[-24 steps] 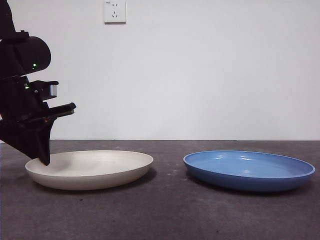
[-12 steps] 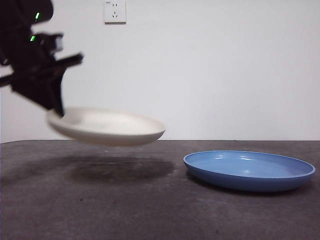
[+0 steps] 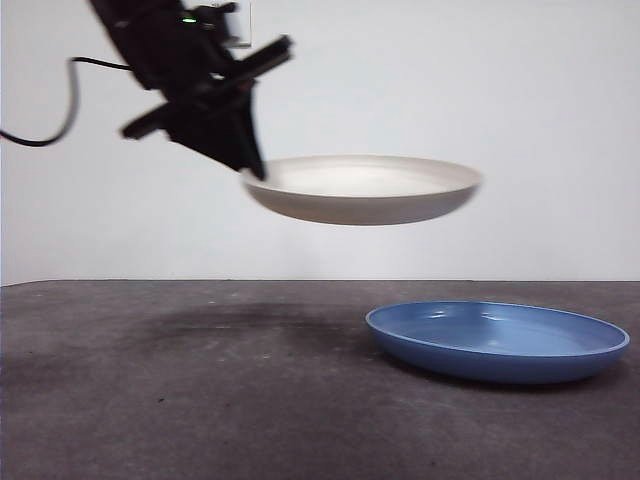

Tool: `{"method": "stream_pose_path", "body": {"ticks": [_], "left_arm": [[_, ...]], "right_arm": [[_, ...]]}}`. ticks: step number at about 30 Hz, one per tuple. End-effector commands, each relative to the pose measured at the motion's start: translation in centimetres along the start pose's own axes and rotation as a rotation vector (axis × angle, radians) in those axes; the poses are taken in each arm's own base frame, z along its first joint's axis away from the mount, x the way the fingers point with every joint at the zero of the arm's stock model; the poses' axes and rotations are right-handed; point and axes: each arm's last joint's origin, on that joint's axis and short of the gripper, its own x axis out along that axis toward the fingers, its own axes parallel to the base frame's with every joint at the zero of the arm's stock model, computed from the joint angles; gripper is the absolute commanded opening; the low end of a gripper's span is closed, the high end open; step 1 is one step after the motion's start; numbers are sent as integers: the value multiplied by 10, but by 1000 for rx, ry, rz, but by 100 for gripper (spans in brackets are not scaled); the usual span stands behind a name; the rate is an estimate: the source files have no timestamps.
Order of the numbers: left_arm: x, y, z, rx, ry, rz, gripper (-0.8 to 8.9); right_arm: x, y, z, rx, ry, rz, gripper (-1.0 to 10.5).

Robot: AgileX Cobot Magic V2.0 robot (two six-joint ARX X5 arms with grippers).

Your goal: Pick up the white plate, put it on the blue plate, put it on desk

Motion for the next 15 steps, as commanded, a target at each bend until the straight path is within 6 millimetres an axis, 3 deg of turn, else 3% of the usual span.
{"method": "stream_pose_path", "body": {"ticks": [1,7,15], "left_arm": [[21,-13,7,-14,17,-26,10],[63,-37,13,19,70,-57,10],[110,-53,8,45,161,-63,10]], "right_arm": [[-3,2,5,1,-21,1,418],[-7,5,3,11,-39,2,418],[-18,11,-3,-10,-86,-25,418]]}}
